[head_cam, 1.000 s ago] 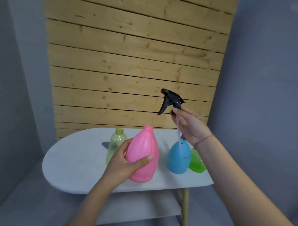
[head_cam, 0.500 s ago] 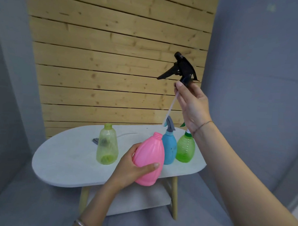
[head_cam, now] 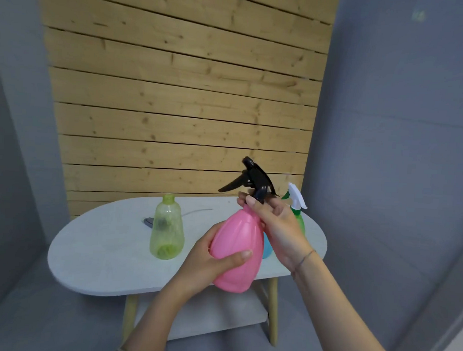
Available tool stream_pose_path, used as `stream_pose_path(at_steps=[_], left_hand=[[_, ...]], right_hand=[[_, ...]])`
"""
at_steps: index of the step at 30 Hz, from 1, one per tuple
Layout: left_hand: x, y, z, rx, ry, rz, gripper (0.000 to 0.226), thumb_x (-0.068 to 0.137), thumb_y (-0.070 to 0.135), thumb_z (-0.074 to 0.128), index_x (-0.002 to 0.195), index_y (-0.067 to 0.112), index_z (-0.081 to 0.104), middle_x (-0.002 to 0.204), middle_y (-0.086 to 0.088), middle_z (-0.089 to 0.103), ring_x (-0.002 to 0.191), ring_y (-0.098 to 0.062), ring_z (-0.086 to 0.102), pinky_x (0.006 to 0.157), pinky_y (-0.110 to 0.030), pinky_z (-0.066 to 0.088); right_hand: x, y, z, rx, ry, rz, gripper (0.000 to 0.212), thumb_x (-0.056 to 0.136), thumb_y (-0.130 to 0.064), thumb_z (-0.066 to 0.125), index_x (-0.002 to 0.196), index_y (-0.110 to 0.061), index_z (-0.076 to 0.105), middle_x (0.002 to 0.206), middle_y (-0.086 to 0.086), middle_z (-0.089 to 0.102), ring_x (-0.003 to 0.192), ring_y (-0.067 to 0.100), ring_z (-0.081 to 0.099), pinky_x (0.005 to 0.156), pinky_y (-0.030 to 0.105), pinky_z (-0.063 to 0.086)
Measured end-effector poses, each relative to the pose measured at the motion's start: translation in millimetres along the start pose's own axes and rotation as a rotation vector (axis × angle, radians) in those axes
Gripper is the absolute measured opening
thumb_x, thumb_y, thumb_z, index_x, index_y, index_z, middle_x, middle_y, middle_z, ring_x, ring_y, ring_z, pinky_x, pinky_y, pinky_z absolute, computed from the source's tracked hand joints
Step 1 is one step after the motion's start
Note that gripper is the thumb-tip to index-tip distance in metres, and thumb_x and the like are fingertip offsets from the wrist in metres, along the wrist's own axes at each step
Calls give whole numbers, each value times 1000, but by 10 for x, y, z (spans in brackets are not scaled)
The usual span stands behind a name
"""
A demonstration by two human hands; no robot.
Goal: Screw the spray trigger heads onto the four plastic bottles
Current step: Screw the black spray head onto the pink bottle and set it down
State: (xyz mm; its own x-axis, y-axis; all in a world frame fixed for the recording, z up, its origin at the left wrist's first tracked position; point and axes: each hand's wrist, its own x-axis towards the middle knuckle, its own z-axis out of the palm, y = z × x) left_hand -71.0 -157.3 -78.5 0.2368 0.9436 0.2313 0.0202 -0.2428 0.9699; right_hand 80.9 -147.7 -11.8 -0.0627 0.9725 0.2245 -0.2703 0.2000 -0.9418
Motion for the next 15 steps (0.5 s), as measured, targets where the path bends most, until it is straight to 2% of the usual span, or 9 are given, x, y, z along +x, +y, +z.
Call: stream_pose_path(at_steps=[2, 4, 7, 9, 11, 13, 15], left_hand=[[-9, -18, -16, 20, -19, -7, 63, 52, 57, 82, 108, 60, 54, 104, 31, 64, 93, 7, 63, 66, -12, 53], [-7, -48, -17, 50, -29, -1, 63, 53, 54, 83, 108, 61, 53, 105, 31, 63, 95, 7, 62, 68, -12, 53], [-4, -108, 22, 102, 3, 18, 71, 50, 52, 86, 112, 56, 53, 108, 32, 62, 99, 7, 60, 72, -13, 52], [10, -147, 74, 113, 9, 23, 74, 50, 52, 87, 115, 53, 53, 109, 30, 62, 100, 6, 60, 73, -13, 52], [28, -162, 106, 111, 23, 20, 74, 49, 52, 86, 115, 53, 53, 109, 30, 62, 99, 7, 60, 72, -12, 52], [62, -139, 103, 91, 60, 27, 72, 48, 54, 85, 112, 56, 52, 106, 35, 61, 95, 11, 59, 68, -10, 52], [79, -116, 92, 71, 99, 35, 71, 47, 55, 84, 109, 58, 51, 104, 37, 59, 93, 13, 58, 65, -10, 52]], right_hand=[[-27, 57, -51, -40, -21, -9, 21, 86, -12, 66, 106, -14, 68, 105, -1, 76, 105, 7, 68, 90, 19, 53], [-53, 79, -87, -99, 10, -5, 16, 83, -11, 70, 97, -17, 72, 98, -2, 78, 96, 3, 70, 81, 14, 54], [-81, 132, -135, -198, 163, -46, 18, 71, -10, 81, 88, -10, 74, 81, -4, 77, 76, 2, 70, 66, 12, 53], [-84, 169, -158, -242, 231, -79, 24, 68, -13, 84, 87, -3, 72, 76, -2, 74, 70, 4, 68, 63, 14, 54], [-81, 179, -184, -238, 225, -58, 27, 72, -17, 81, 94, -4, 72, 84, 0, 75, 78, 6, 69, 68, 14, 54], [-62, 153, -231, -188, 156, 0, 32, 80, -22, 73, 109, -9, 70, 102, 0, 75, 96, 8, 69, 80, 15, 54], [-59, 136, -230, -192, 133, -10, 32, 84, -17, 69, 116, -11, 67, 109, 0, 74, 102, 5, 68, 84, 14, 52]])
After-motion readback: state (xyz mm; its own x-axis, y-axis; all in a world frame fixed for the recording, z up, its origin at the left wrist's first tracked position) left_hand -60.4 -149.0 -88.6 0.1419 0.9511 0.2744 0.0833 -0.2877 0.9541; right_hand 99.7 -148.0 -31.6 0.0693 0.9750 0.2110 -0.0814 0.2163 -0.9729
